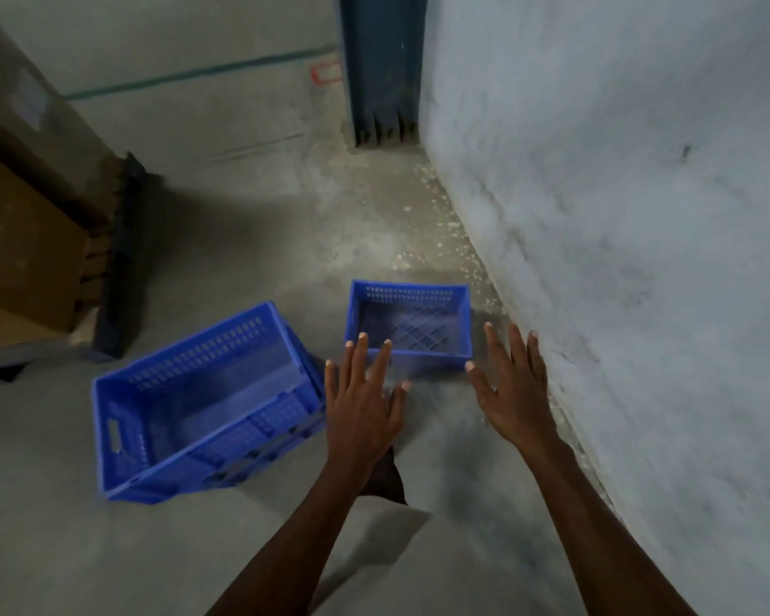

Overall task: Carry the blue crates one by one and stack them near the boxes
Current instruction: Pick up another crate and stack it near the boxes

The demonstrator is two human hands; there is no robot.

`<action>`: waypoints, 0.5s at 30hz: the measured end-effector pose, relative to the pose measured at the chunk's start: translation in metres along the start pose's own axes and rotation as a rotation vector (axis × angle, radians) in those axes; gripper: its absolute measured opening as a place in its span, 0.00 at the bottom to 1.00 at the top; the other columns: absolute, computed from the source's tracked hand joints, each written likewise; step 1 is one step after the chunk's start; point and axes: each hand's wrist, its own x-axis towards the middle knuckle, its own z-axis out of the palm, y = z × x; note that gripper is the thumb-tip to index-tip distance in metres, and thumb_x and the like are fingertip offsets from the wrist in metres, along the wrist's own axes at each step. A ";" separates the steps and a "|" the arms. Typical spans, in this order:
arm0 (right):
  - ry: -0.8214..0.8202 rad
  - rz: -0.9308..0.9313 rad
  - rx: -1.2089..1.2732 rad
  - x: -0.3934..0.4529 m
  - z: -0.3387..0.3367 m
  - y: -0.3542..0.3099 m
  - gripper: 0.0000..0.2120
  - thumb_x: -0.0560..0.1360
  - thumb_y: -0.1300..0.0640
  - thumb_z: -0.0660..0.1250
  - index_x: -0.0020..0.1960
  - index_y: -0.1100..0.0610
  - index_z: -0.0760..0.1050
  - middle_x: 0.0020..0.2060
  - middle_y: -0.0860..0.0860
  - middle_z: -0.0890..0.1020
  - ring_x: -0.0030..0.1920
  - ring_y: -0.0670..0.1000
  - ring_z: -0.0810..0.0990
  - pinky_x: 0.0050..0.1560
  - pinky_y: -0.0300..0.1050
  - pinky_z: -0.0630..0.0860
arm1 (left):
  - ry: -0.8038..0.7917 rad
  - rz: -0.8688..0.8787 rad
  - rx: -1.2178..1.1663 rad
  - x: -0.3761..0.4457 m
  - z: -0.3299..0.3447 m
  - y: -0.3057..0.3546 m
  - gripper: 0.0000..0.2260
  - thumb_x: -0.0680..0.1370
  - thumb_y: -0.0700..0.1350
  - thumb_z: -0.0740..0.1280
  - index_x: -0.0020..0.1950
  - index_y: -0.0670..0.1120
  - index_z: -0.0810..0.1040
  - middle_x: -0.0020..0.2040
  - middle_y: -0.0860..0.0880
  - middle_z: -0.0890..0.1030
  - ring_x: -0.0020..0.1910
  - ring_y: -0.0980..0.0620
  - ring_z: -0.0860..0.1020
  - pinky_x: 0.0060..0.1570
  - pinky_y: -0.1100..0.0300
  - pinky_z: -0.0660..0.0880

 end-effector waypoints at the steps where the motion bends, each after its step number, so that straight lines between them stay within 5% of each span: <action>1: -0.017 0.028 0.002 0.024 0.008 0.001 0.34 0.78 0.34 0.54 0.81 0.45 0.55 0.81 0.55 0.54 0.81 0.59 0.46 0.78 0.57 0.49 | -0.043 0.014 -0.002 0.028 0.009 -0.004 0.29 0.81 0.63 0.57 0.81 0.56 0.58 0.83 0.47 0.54 0.82 0.46 0.51 0.79 0.43 0.46; 7: -0.173 0.112 0.021 0.158 0.052 0.004 0.35 0.78 0.32 0.50 0.80 0.48 0.60 0.79 0.57 0.62 0.79 0.61 0.57 0.77 0.58 0.57 | -0.275 0.055 -0.016 0.181 0.051 -0.028 0.31 0.80 0.65 0.51 0.82 0.55 0.59 0.83 0.46 0.54 0.82 0.44 0.52 0.77 0.44 0.42; 10: -0.230 0.152 0.040 0.216 0.077 0.015 0.31 0.80 0.38 0.57 0.79 0.50 0.62 0.77 0.58 0.65 0.78 0.62 0.60 0.75 0.58 0.61 | -0.416 0.018 0.034 0.242 0.084 -0.053 0.33 0.78 0.65 0.47 0.82 0.56 0.57 0.83 0.46 0.54 0.82 0.44 0.52 0.77 0.43 0.45; 15: -0.382 0.264 0.076 0.296 0.155 0.075 0.29 0.81 0.46 0.63 0.79 0.52 0.63 0.78 0.58 0.64 0.78 0.60 0.59 0.75 0.56 0.60 | -0.602 -0.039 0.126 0.322 0.178 -0.116 0.33 0.79 0.58 0.61 0.82 0.54 0.54 0.81 0.43 0.61 0.78 0.39 0.61 0.74 0.38 0.59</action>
